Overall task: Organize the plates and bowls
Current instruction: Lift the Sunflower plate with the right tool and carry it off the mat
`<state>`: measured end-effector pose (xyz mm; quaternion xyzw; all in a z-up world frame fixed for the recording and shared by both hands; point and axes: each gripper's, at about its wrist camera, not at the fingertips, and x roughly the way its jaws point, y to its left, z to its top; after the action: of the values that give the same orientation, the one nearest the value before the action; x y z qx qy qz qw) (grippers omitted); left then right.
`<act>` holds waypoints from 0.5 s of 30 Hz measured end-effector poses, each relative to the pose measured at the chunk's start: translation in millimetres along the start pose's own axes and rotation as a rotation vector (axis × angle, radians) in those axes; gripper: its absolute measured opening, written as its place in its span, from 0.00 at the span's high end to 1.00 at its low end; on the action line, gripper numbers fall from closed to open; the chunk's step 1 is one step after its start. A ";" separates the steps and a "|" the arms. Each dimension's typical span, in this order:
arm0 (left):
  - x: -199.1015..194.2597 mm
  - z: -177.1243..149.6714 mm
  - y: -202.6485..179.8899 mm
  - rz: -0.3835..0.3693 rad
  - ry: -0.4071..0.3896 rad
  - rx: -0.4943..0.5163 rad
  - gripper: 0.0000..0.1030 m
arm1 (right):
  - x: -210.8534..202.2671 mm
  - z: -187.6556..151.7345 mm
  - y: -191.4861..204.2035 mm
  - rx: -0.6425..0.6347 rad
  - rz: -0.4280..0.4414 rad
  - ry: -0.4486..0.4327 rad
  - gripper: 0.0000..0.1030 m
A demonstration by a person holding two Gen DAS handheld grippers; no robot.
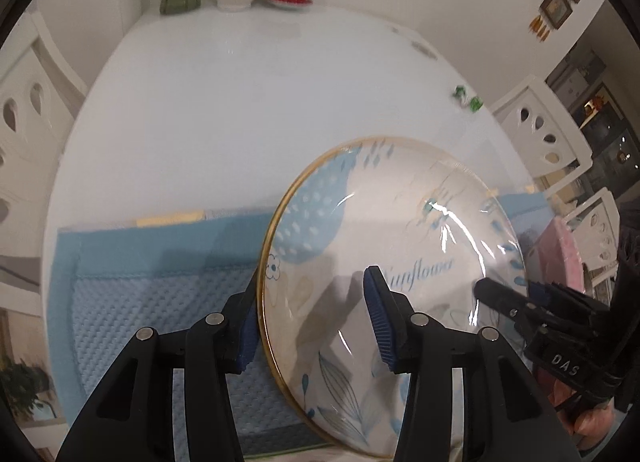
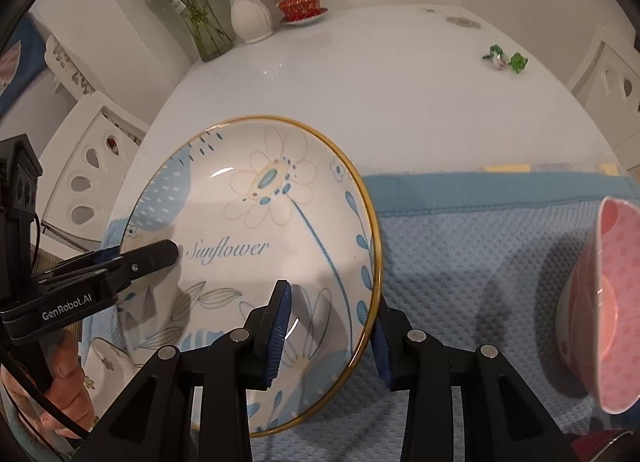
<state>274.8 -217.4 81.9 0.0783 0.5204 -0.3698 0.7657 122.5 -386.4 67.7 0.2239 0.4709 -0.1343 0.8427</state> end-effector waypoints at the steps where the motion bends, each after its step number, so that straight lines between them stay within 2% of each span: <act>1: -7.4 2.0 -1.2 -0.003 -0.014 -0.001 0.58 | -1.6 2.2 4.6 0.003 0.001 -0.004 0.65; 7: -43.2 -10.3 -9.9 0.005 -0.066 0.006 0.58 | -34.9 -0.6 16.8 -0.025 0.029 -0.045 0.65; 9: -49.7 -19.7 -14.1 0.032 -0.064 0.003 0.58 | -42.1 -5.7 23.3 -0.054 0.026 -0.053 0.65; 15: -81.4 -58.5 -12.8 0.009 -0.111 -0.040 0.58 | -60.3 -32.0 38.0 -0.124 0.071 -0.072 0.65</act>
<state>208.2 -157.5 128.7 0.0448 0.4840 -0.3598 0.7964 84.2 -336.5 114.1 0.1830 0.4395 -0.0827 0.8755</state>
